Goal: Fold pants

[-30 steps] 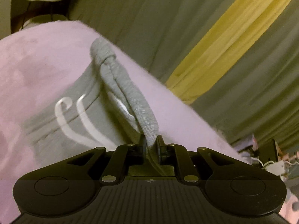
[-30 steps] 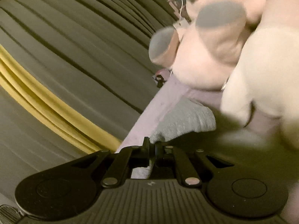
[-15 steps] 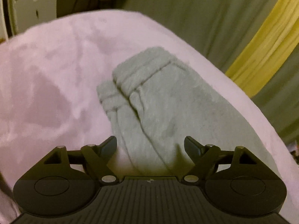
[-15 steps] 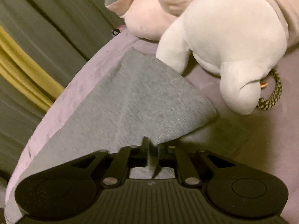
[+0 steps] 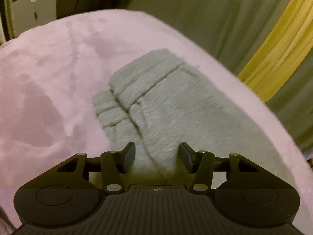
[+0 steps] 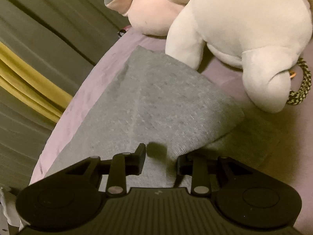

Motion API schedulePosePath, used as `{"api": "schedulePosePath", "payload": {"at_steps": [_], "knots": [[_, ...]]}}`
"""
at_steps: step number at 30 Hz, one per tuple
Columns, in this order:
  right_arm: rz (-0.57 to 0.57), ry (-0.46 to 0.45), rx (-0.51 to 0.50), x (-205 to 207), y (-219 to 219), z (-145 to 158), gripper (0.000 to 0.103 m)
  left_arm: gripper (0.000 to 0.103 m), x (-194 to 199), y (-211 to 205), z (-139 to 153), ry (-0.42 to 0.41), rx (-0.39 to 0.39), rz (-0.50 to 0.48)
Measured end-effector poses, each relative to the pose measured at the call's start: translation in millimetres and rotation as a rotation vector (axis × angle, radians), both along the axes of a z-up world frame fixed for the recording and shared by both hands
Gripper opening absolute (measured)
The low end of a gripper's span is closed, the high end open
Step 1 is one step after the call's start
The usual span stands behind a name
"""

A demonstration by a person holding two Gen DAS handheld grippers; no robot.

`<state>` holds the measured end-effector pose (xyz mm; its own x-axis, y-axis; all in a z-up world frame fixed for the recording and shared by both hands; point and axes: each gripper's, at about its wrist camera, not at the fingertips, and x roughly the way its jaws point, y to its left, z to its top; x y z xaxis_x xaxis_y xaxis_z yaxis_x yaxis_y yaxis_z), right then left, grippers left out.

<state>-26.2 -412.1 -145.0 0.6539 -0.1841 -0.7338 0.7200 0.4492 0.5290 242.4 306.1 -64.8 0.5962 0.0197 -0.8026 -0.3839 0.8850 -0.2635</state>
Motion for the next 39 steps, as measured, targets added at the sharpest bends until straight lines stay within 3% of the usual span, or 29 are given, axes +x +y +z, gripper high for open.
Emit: {"api": "schedulePosePath", "payload": {"at_steps": [4, 15, 20, 22, 24, 29, 30, 32, 34, 35, 37, 39], "knots": [[-0.004, -0.006, 0.012, -1, -3, -1, 0.030, 0.053, 4, 9, -12, 0.010, -0.107, 0.025], [0.008, -0.014, 0.039, 0, -7, -2, 0.033, 0.062, 8, 2, -17, 0.026, -0.083, 0.031], [0.035, -0.026, 0.029, 7, -7, -4, 0.052, 0.073, 13, -1, -21, 0.033, -0.083, 0.031], [0.051, -0.041, 0.023, 11, -4, -4, 0.070, 0.075, 15, -2, -23, 0.034, -0.083, 0.034], [0.075, -0.035, 0.008, 18, -1, -3, 0.077, 0.075, 17, -2, -24, 0.032, -0.090, 0.040], [0.123, 0.026, -0.035, 35, 4, 1, 0.082, 0.067, 17, 12, -25, 0.018, -0.163, 0.067], [0.128, 0.039, -0.047, 37, 5, 2, 0.079, 0.064, 16, 17, -26, 0.012, -0.183, 0.066], [0.127, 0.070, -0.086, 39, 9, 5, 0.062, 0.057, 15, 24, -26, 0.003, -0.205, 0.057], [0.115, 0.084, -0.103, 38, 9, 6, 0.031, 0.052, 15, 30, -27, -0.002, -0.224, 0.055], [0.109, 0.081, -0.103, 37, 8, 5, 0.028, 0.045, 15, 32, -27, -0.010, -0.238, 0.055], [0.093, 0.074, -0.094, 34, 4, 3, 0.018, 0.042, 14, 34, -25, -0.024, -0.251, 0.057], [0.079, 0.066, -0.082, 29, 1, 1, 0.017, 0.039, 14, 33, -25, -0.040, -0.237, 0.050]]}}
